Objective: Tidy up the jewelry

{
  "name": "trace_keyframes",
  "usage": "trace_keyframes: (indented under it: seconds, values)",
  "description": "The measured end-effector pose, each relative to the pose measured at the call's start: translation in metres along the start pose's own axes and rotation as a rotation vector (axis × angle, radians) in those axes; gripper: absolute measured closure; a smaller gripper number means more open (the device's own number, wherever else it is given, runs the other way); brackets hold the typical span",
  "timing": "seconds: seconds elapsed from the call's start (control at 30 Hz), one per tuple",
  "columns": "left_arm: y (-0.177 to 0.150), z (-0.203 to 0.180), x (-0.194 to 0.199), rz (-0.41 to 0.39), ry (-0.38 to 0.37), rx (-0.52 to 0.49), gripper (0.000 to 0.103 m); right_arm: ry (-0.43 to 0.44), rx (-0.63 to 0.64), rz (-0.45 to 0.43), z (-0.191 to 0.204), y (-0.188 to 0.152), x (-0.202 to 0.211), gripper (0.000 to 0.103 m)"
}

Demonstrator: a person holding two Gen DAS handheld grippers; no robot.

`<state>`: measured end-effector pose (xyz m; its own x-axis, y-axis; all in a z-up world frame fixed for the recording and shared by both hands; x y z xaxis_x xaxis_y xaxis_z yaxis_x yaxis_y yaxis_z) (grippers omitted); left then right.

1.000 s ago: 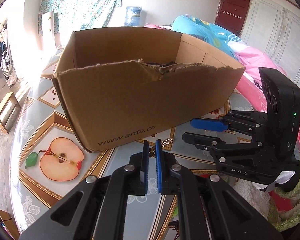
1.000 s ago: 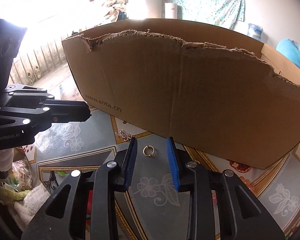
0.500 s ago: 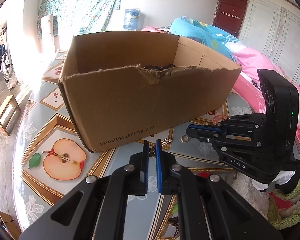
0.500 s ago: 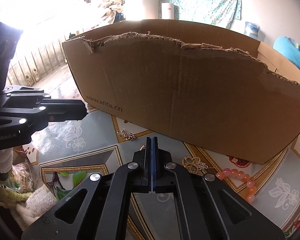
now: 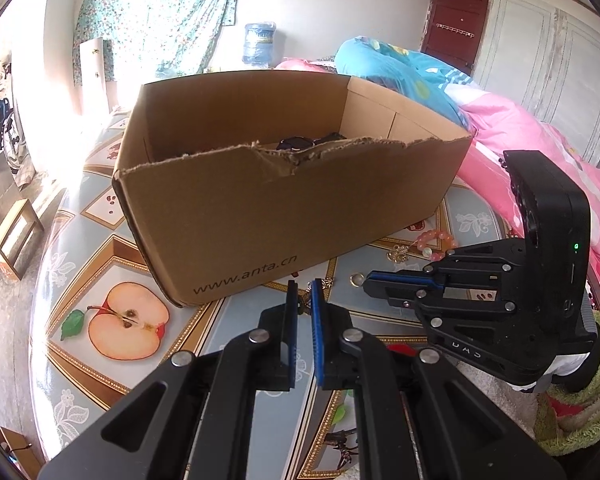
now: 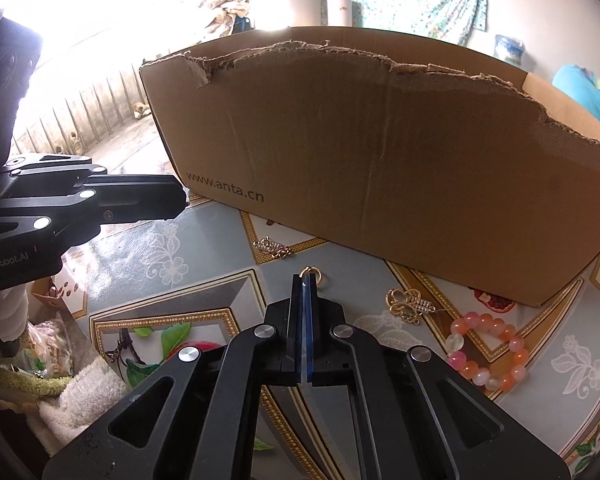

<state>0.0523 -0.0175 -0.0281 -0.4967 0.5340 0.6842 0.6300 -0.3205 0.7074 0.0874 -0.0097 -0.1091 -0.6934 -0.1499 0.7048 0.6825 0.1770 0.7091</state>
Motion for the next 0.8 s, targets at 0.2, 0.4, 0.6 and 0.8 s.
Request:
trace_keyframes:
  seconds: [0.2, 0.4, 0.6, 0.8]
  values:
    - [0.000, 0.006, -0.003, 0.000, 0.005, 0.013, 0.097, -0.002, -0.022, 0.015, -0.005, 0.003, -0.013, 0.101]
    - [-0.002, 0.010, -0.003, 0.006, 0.003, 0.020, 0.097, 0.057, 0.011, 0.013, 0.010, 0.004, -0.008, 0.100]
    - [-0.003, 0.013, -0.005, 0.005, -0.003, 0.023, 0.097, 0.038, 0.152, 0.008, 0.009, 0.005, -0.004, 0.078]
    - [-0.004, 0.018, -0.003, -0.002, 0.004, 0.031, 0.097, 0.090, 0.311, 0.043, 0.015, 0.007, -0.015, 0.075]
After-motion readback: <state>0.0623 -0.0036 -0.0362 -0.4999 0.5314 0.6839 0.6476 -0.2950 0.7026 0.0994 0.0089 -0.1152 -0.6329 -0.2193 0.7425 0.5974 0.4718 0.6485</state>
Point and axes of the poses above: each gripper's, at about its wrist camera, not at the fingertips, and x roughly against the way its jaws point, z to its left, y to its top, the point moved 5 cm from there along -x, roughly the way its jaws point, and after that the axes turned 4 degrees about -y, right-handed, at the moved point
